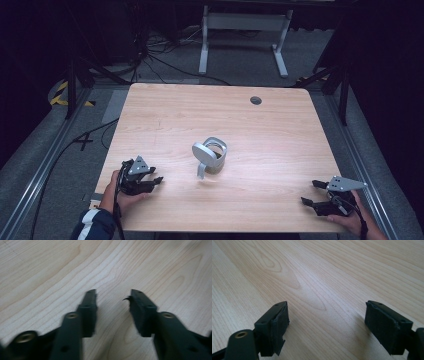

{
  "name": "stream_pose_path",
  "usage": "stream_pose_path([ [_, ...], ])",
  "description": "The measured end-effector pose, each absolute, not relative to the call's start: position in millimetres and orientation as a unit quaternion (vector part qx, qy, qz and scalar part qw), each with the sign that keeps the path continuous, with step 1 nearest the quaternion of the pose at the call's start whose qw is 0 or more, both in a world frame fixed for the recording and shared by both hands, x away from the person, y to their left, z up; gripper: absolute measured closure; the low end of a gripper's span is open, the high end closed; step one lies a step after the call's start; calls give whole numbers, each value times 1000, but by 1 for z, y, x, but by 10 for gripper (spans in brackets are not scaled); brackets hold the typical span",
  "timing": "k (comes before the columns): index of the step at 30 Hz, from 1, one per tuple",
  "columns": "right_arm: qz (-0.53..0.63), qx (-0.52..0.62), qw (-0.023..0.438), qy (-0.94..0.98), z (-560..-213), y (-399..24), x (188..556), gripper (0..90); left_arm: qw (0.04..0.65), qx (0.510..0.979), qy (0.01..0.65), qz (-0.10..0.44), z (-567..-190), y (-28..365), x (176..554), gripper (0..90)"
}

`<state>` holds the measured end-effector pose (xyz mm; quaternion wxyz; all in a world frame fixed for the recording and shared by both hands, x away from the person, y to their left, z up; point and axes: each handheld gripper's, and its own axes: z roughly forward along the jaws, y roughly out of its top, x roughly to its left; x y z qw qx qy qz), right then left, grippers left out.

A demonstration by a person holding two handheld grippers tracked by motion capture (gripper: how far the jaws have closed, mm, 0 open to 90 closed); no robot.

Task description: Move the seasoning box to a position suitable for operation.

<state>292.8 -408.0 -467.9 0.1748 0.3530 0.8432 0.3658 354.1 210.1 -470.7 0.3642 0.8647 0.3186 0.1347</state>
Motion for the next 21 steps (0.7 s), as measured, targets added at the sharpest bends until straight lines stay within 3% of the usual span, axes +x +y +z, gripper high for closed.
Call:
stream_pose_path([
  [4, 366, 353, 175, 843, -468, -408, 293, 194, 365, 868, 307, 141, -465, 207, 351, 772],
  [9, 366, 353, 175, 843, -468, -408, 293, 194, 379, 867, 290, 143, -457, 202, 348, 879],
  [21, 366, 353, 175, 843, -468, -408, 293, 194, 401, 866, 247, 168, -430, 181, 340, 900],
])
